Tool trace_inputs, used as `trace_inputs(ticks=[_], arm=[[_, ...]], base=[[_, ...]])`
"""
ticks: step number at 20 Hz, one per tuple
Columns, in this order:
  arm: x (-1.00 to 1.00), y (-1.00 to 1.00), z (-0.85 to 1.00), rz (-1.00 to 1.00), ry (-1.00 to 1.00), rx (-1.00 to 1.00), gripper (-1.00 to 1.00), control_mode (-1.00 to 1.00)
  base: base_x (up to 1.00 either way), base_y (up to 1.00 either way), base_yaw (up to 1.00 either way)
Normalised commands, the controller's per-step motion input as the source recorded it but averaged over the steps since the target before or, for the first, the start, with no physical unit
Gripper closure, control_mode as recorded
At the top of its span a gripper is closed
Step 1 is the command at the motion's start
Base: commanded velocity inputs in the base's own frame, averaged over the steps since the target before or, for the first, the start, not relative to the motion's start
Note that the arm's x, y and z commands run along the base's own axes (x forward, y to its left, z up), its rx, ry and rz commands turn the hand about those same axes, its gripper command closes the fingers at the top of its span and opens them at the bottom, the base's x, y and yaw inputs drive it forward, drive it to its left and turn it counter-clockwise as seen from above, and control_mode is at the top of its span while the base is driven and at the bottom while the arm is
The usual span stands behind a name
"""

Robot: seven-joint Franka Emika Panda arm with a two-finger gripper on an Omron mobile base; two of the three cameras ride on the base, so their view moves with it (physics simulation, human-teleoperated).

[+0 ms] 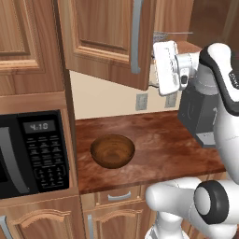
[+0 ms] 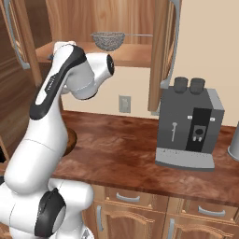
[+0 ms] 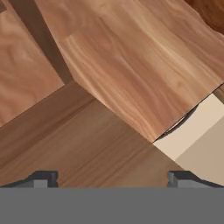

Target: Open the cabinet and setup a tea strainer by placing it in the bowl upright.

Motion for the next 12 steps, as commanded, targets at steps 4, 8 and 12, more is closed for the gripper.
trace_inputs(ticks=[4, 8, 12], arm=[[0.16, 0.2, -0.04, 0.06, -0.1, 0.03, -1.0, -1.0], [0.01, 0.37, 0.0, 0.09, -0.05, 0.02, -1.0, -1.0], [0.0, 0.53, 0.0, 0.09, 0.0, 0.0, -1.0, -1.0]], base=[[0.0, 0.0, 0.0], [0.0, 0.0, 0.0], [0.0, 0.0, 0.0]])
